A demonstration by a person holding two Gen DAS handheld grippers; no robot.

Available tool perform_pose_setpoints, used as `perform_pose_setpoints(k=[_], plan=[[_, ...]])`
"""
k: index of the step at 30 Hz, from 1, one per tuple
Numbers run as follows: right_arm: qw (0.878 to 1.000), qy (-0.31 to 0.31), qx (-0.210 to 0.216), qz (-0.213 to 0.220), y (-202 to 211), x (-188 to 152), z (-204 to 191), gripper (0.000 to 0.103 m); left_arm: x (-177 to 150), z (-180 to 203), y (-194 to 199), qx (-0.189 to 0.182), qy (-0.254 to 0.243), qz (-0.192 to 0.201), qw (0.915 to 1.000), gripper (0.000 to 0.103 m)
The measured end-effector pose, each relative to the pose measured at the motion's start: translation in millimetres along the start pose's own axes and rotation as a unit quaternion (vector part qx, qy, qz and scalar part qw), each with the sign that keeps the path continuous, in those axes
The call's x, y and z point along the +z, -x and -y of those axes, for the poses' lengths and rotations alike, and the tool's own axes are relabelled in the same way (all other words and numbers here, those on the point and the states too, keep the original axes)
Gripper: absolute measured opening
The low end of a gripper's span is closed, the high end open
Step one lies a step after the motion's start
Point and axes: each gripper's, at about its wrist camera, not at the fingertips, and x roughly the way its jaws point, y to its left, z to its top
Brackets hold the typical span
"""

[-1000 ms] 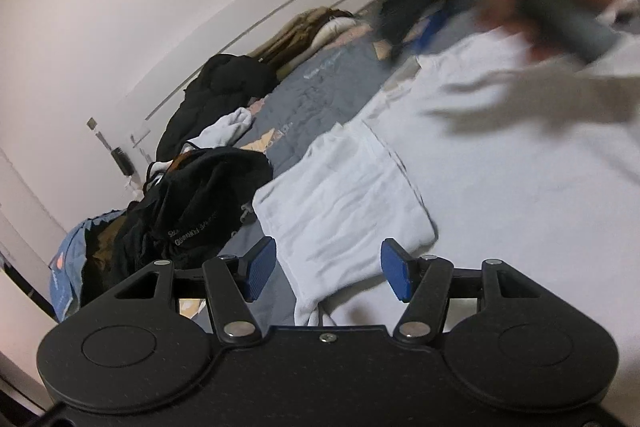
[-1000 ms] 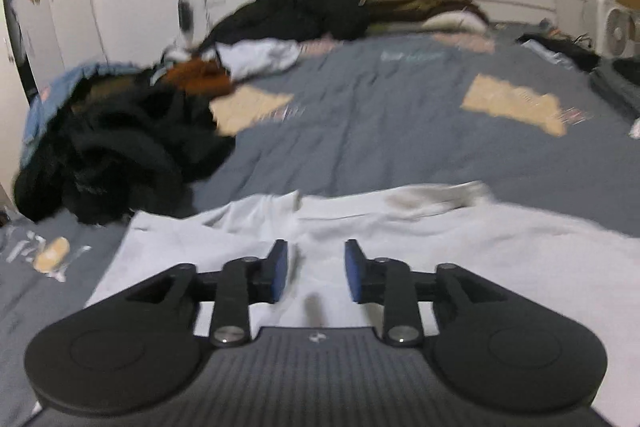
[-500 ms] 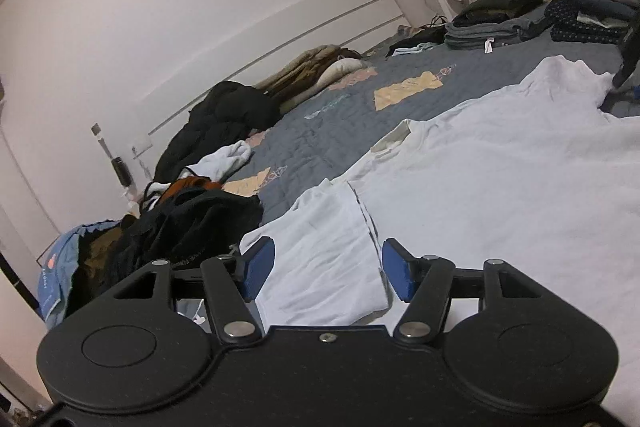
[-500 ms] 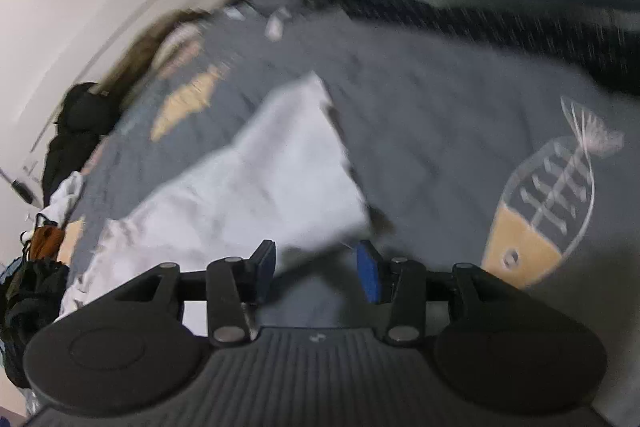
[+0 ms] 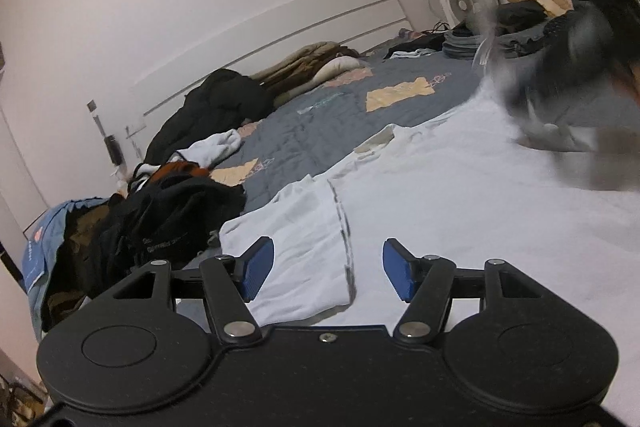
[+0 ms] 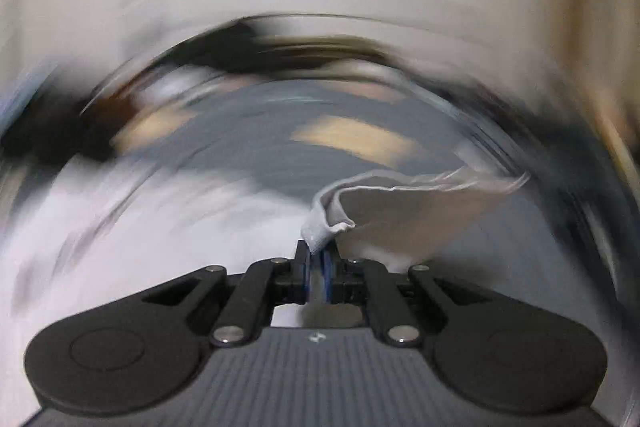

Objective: Fold clothes

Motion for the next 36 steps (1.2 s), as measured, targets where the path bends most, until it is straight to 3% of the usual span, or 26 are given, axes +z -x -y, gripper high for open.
perform_pose_setpoints(k=[2, 5, 11, 15, 17, 22, 27, 30, 33, 36], plan=[[0.994, 0.078, 0.055, -0.06, -14.6, -7.8, -37.1, 0.008, -0.4, -3.3, -2.3, -0.002, 0.01, -0.008, 0.9999, 0.061], [0.99, 0.085, 0.05, -0.104, -31.6, -30.2, -51.4, 0.009, -0.6, -7.5, -4.1, -0.012, 0.028, -0.018, 0.9994, 0.065], [0.996, -0.022, 0.015, -0.088, 2.2, -39.6, -26.3, 0.025, 1.8, -9.6, -9.2, -0.074, 0.088, -0.033, 0.9928, 0.068], [0.995, -0.076, -0.002, -0.065, 21.4, -51.8, 2.0, 0.026, 6.4, 3.3, -12.2, -0.109, 0.108, -0.046, 0.9871, 0.068], [0.996, -0.058, -0.02, -0.069, 20.7, -55.8, 9.0, 0.026, 8.9, 15.3, -10.6, -0.113, 0.112, -0.05, 0.986, 0.068], [0.996, 0.039, -0.014, -0.076, 7.6, -61.7, 0.5, 0.026, 9.4, 37.6, -3.7, -0.125, 0.145, -0.065, 0.9794, 0.068], [0.993, 0.043, -0.079, -0.077, 1.9, -70.9, 21.7, 0.026, 9.8, 53.8, 0.9, -0.129, 0.142, -0.077, 0.9785, 0.068], [0.99, 0.01, -0.099, -0.1, 1.3, -80.2, 51.3, 0.026, 12.2, 53.4, 5.8, -0.132, 0.146, -0.075, 0.9775, 0.068], [0.993, -0.039, -0.066, -0.09, 11.4, -73.4, 64.9, 0.026, 15.0, 50.7, 11.2, -0.136, 0.15, -0.073, 0.9766, 0.068], [0.996, -0.032, -0.032, -0.071, 24.8, -60.2, 61.4, 0.026, 24.7, 43.8, 6.3, -0.147, 0.146, -0.07, 0.9759, 0.068]])
